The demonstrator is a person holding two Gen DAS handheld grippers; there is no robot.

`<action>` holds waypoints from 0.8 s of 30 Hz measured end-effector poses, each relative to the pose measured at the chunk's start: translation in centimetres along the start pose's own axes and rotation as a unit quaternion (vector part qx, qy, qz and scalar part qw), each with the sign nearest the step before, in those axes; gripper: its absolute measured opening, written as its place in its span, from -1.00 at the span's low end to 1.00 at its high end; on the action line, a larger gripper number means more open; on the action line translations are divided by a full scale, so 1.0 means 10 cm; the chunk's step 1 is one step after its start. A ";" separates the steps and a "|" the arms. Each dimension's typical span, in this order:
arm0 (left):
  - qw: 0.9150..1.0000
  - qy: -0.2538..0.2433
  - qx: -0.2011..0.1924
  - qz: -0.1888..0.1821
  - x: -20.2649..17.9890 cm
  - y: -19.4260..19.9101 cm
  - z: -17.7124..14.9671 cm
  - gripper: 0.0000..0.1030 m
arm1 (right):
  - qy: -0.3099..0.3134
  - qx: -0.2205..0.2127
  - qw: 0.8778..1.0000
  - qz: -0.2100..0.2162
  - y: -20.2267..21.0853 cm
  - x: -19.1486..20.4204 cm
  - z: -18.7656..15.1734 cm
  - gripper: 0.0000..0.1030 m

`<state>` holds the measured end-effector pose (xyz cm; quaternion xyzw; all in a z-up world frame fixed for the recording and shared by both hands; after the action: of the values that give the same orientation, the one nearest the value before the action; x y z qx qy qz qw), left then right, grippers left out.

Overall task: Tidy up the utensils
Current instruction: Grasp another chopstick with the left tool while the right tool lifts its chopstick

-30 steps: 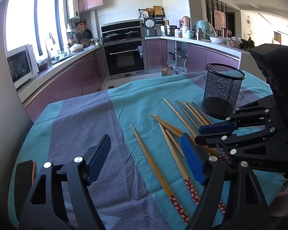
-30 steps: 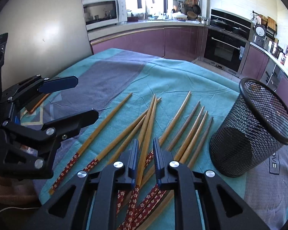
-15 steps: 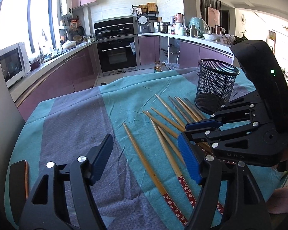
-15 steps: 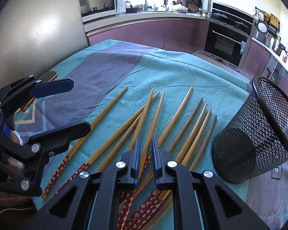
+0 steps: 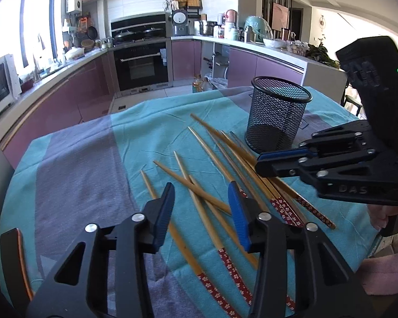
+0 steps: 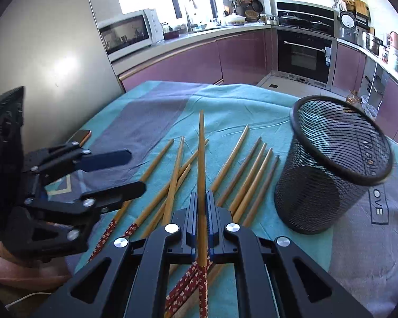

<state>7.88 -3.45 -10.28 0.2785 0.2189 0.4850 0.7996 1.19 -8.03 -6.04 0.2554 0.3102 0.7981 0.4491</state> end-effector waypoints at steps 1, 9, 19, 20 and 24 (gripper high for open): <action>1.000 0.003 0.006 -0.004 0.00 -0.04 0.01 -0.25 | -0.002 -0.003 1.000 0.000 0.02 -0.01 -0.01 -0.90; 0.999 0.025 0.028 0.014 0.21 -0.07 -0.02 -0.27 | -0.018 -0.016 1.000 0.002 0.14 -0.11 -0.11 -0.90; 0.994 0.046 0.088 0.035 0.44 -0.30 -0.15 -0.61 | -0.023 -0.053 0.998 -0.008 0.37 -0.19 -0.09 -0.90; 0.994 0.048 0.090 0.034 0.46 -0.34 -0.17 -0.63 | -0.024 -0.057 0.998 -0.009 0.39 -0.21 -0.08 -0.90; 0.994 0.053 0.088 0.041 0.44 -0.38 -0.16 -0.75 | -0.026 -0.072 0.997 -0.016 0.48 -0.25 -0.04 -0.90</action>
<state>11.25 -0.49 -14.34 0.3305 0.2909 0.5103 0.7388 -0.61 -12.24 -3.21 0.2380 0.2438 0.8039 0.4874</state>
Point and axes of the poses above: each gripper's, at about its wrist camera, not at the fingertips, and y roughly against the way its jaws point, x to its left, z to its top, the point moved 3 cm from there along -y, roughly the way its jaws point, and after that the axes turned 5 degrees about -z, right-handed, at the moved point
